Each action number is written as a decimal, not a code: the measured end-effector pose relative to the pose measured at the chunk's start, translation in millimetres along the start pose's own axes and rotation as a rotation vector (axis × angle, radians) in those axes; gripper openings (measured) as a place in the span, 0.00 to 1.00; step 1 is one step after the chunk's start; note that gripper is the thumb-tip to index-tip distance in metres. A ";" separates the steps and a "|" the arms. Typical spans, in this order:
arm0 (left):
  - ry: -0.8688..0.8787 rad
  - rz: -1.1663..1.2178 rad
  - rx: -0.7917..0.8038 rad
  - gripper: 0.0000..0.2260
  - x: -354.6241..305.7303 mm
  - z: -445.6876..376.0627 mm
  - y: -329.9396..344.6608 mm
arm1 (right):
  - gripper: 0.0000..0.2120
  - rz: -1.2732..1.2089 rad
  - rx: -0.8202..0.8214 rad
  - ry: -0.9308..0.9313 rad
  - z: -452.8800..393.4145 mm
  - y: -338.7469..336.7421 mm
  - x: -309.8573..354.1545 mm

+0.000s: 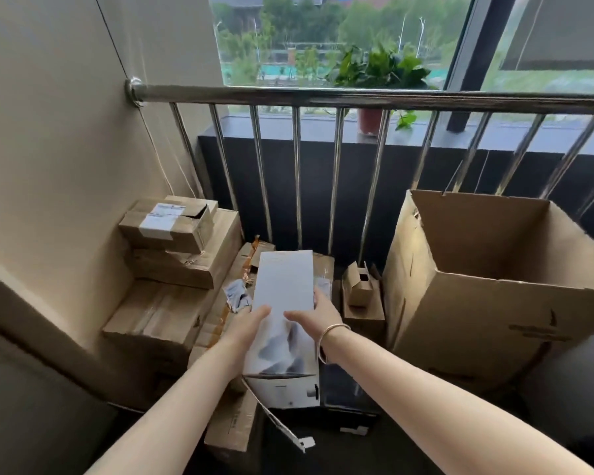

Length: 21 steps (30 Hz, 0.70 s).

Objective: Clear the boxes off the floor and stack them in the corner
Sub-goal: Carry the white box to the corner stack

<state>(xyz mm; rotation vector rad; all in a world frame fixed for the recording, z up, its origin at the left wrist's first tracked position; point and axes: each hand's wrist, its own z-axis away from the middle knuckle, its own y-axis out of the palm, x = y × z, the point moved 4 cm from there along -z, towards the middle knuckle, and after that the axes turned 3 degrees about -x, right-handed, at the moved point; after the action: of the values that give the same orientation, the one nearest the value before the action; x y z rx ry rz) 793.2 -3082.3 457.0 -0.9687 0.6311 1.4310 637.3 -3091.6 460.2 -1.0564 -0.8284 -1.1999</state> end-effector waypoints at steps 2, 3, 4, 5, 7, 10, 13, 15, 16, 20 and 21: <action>0.012 -0.029 -0.011 0.32 -11.0 -36.9 2.7 | 0.30 0.017 0.018 0.016 -36.0 3.1 3.7; -0.006 -0.013 -0.020 0.28 -18.4 -61.8 6.2 | 0.30 0.032 0.016 0.016 -62.6 4.1 6.2; -0.026 -0.006 -0.038 0.24 -26.0 -80.6 9.0 | 0.30 0.069 0.002 0.027 -84.6 4.3 9.3; -0.039 -0.004 -0.060 0.21 -33.4 -98.8 10.2 | 0.29 0.095 -0.016 0.038 -107.7 4.4 10.1; -0.066 0.014 -0.075 0.19 -44.7 -152.6 14.7 | 0.28 0.112 -0.051 0.068 -158.7 8.8 13.1; -0.084 -0.035 -0.064 0.20 -56.6 -209.4 19.5 | 0.28 0.156 -0.102 0.106 -214.7 15.4 11.9; -0.116 -0.059 -0.050 0.17 -66.2 -258.4 23.7 | 0.28 0.171 -0.096 0.139 -261.8 22.0 10.6; -0.122 -0.076 -0.036 0.15 -70.0 -295.9 28.4 | 0.27 0.177 -0.084 0.164 -295.7 27.8 7.1; -0.127 -0.078 -0.025 0.13 -69.1 -317.5 32.3 | 0.27 0.172 -0.093 0.178 -314.4 30.7 1.2; -0.145 -0.092 -0.003 0.13 -63.7 -358.8 46.0 | 0.28 0.130 -0.106 0.201 -351.4 38.4 -16.7; -0.163 -0.099 0.000 0.14 -60.4 -366.2 49.5 | 0.28 0.115 -0.101 0.200 -359.2 40.3 -21.4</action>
<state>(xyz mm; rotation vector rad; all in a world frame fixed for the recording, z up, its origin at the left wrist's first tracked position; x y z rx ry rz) 808.4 -3429.2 316.7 -0.8615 0.4566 1.4058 661.2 -3423.9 318.4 -1.0324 -0.5496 -1.2364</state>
